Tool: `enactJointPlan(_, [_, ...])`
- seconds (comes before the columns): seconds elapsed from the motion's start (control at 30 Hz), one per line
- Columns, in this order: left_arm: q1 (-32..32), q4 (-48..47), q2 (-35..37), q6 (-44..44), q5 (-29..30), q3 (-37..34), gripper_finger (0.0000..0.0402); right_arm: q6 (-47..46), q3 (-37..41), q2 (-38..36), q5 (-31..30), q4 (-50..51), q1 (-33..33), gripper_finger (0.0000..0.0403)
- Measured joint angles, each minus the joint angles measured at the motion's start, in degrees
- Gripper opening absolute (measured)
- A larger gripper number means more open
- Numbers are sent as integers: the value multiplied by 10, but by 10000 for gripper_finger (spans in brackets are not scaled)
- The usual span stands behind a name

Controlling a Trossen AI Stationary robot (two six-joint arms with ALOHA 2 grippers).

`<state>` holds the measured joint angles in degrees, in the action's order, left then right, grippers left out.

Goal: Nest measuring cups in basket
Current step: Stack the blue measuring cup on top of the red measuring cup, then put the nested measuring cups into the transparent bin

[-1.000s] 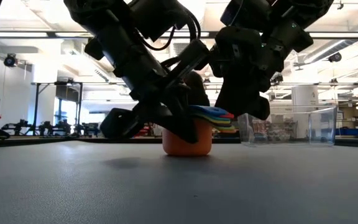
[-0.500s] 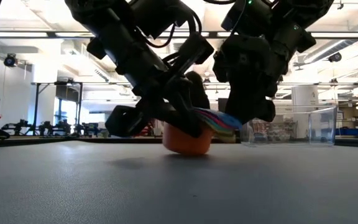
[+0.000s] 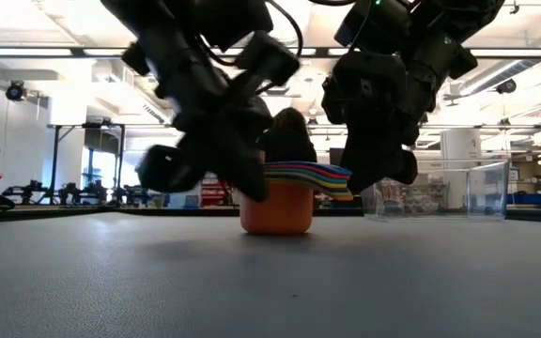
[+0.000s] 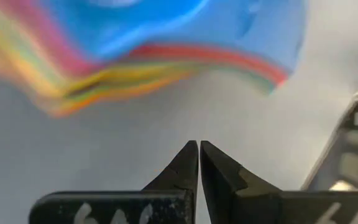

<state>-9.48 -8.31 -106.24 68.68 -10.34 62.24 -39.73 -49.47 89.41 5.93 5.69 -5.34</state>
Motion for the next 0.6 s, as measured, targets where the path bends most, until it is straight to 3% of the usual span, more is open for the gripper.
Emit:
enactJointPlan(0.17, [-1, -128, 44, -64, 4, 0, 0, -9, 0, -6, 0, 0, 0, 75])
enactJointPlan(0.3, [-1, -212, 92, -143, 50, 0, 0, -28, 0, -19, -2, 0, 1, 75])
enactJointPlan(0.6, [6, -252, 222, -304, 140, -1, 0, -55, -22, -27, -13, 6, 16, 75])
